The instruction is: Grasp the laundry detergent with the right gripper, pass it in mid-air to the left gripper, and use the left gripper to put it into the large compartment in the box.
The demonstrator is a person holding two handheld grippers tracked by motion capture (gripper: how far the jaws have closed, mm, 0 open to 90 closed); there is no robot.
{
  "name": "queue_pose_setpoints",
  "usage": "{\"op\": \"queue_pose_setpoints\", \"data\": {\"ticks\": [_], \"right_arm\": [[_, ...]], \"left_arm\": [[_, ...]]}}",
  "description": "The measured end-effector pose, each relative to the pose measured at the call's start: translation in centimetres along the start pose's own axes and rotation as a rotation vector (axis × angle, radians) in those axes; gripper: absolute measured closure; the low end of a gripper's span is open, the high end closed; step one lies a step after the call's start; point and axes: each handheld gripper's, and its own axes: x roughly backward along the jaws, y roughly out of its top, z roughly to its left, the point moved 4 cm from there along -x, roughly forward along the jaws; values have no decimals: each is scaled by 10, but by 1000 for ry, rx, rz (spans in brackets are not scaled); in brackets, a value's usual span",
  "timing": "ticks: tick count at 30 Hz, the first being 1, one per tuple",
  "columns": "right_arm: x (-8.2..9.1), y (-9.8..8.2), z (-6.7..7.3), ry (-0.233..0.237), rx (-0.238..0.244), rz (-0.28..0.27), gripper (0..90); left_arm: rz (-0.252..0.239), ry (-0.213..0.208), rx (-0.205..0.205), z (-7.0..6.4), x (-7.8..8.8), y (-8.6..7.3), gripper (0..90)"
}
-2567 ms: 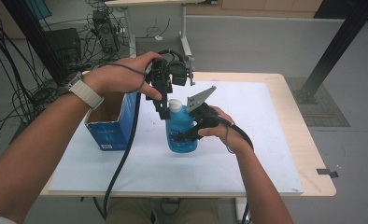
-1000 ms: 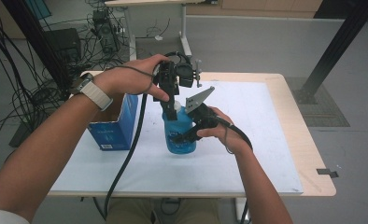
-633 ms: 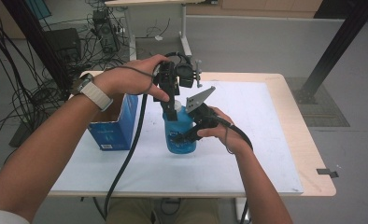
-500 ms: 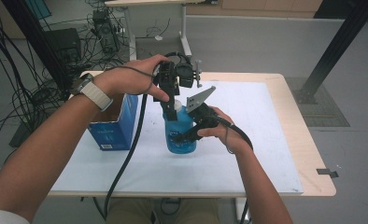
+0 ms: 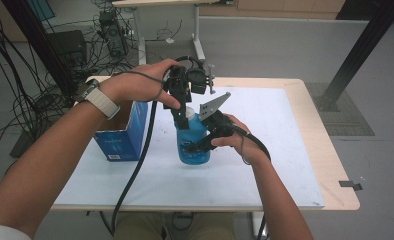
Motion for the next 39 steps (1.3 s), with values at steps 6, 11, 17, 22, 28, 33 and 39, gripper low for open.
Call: {"op": "queue_pose_setpoints", "data": {"ticks": [6,11,17,22,28,33,39], "right_arm": [[0,0,0,2,-1,0,432],[0,0,0,0,-3,-2,432],[0,0,0,-4,-3,1,432],[0,0,0,-2,-3,2,432],[0,0,0,-4,-3,-3,432],[1,0,0,-8,-3,-3,432],[0,0,0,-5,-2,-4,432]], "left_arm": [[0,-2,-1,0,-1,0,71],[2,-2,-1,-1,-1,-1,72],[0,2,1,-1,-1,-2,72],[1,0,2,-1,-1,-3,72],[3,-2,0,-1,-2,-4,73],[3,-1,-1,-1,-2,-4,73],[3,-1,0,-1,-2,-4,73]]}}
